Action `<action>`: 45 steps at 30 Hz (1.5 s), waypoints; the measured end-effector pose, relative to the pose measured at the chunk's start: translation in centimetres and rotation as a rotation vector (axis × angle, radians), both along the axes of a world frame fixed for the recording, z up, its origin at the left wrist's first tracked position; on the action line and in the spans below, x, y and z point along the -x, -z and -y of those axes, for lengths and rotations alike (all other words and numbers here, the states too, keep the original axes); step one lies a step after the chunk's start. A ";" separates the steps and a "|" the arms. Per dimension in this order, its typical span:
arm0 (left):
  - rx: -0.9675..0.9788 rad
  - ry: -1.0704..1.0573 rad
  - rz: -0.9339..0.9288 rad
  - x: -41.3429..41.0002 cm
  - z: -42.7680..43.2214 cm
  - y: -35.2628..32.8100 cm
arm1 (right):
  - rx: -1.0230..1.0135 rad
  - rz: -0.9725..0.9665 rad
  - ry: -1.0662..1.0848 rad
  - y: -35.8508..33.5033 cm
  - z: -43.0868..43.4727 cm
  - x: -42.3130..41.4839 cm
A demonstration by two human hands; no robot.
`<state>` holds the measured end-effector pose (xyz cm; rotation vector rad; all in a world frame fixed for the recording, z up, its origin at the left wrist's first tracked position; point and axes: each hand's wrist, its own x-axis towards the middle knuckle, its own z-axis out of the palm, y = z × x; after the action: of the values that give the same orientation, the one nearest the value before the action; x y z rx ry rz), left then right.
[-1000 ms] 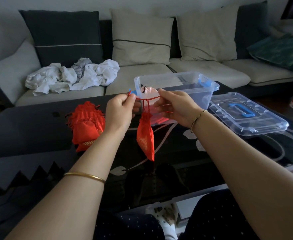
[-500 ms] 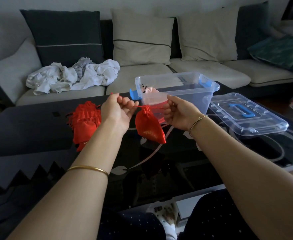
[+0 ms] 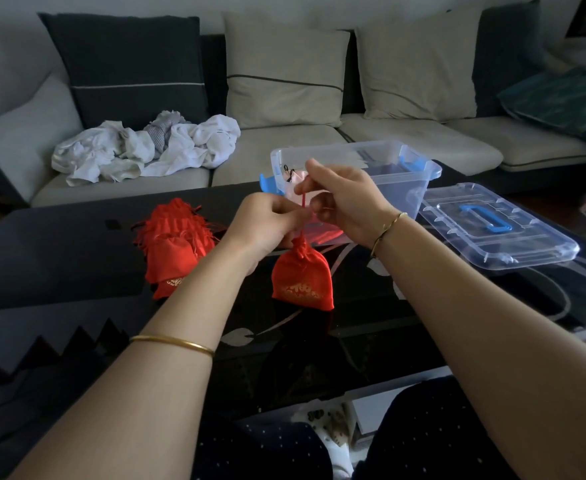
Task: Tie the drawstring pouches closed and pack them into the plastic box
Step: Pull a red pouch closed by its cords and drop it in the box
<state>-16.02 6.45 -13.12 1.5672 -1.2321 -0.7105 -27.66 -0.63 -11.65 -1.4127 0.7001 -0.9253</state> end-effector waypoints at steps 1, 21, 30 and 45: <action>-0.001 -0.004 -0.006 0.0 0.0 0.1 | 0.009 -0.045 0.015 -0.1 -0.1 -0.2; 0.026 -0.200 -0.180 -0.2 0.3 0.7 | 0.656 -0.536 0.012 1.7 -0.9 -0.1; 0.037 -0.230 -0.231 0.0 0.4 0.3 | 0.987 -0.625 0.102 2.2 -1.0 -0.5; 0.223 -0.217 0.642 0.1 0.0 0.0 | -0.219 -0.210 -0.020 1.1 -0.8 0.3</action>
<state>-16.17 6.40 -13.16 1.7615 -1.4985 0.0913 -27.94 0.21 -12.75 -1.3292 0.9142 -0.6674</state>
